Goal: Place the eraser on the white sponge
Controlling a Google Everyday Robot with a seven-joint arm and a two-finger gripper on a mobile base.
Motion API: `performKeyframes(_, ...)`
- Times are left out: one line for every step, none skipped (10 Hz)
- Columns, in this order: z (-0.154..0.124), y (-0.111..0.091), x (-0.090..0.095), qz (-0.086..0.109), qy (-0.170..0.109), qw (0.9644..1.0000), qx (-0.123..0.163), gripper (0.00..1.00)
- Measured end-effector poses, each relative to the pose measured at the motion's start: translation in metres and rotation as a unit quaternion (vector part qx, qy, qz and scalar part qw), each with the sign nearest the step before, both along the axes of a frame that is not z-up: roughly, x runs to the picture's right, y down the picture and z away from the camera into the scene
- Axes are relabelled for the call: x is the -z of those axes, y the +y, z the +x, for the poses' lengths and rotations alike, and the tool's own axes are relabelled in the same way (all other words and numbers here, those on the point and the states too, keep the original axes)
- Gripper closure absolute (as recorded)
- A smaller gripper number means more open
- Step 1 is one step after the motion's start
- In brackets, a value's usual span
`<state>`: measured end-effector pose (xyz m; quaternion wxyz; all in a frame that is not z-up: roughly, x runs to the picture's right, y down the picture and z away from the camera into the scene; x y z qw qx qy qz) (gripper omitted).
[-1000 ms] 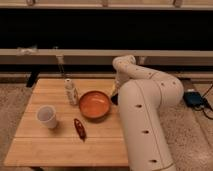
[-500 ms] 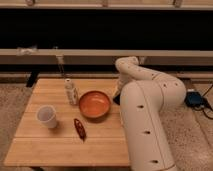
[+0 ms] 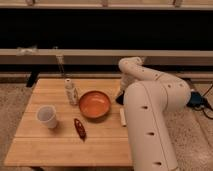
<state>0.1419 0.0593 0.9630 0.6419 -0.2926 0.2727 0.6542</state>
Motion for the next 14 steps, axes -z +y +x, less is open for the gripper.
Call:
performKeyframes(0.000, -0.001, -0.001, 0.004, -0.004, 1.0000, -0.002, 0.22)
performKeyframes(-0.002, -0.002, -0.001, 0.005, -0.008, 1.0000, -0.001, 0.29)
performKeyframes(-0.006, -0.003, -0.001, 0.006, -0.012, 0.9999, 0.000, 0.39)
performKeyframes(-0.008, -0.003, -0.002, 0.007, -0.016, 0.9998, 0.000, 0.51)
performKeyframes(-0.008, -0.004, -0.002, 0.007, -0.017, 0.9998, 0.001, 0.59)
performKeyframes(-0.008, -0.003, -0.002, 0.006, -0.019, 0.9998, 0.001, 0.69)
performKeyframes(-0.009, -0.003, -0.003, 0.005, -0.022, 0.9998, 0.003, 0.81)
performKeyframes(-0.009, -0.002, -0.003, 0.004, -0.024, 0.9997, 0.004, 0.89)
performKeyframes(-0.009, -0.002, -0.002, 0.003, -0.025, 0.9997, 0.004, 0.96)
performKeyframes(-0.008, -0.002, 0.001, 0.002, -0.030, 0.9995, 0.002, 1.00)
performKeyframes(-0.005, -0.006, 0.008, 0.004, -0.035, 0.9994, -0.002, 1.00)
performKeyframes(-0.001, -0.012, 0.019, 0.007, -0.041, 0.9991, -0.006, 1.00)
performKeyframes(0.001, -0.019, 0.032, 0.011, -0.049, 0.9987, -0.010, 1.00)
performKeyframes(0.000, -0.025, 0.047, 0.015, -0.058, 0.9982, -0.008, 1.00)
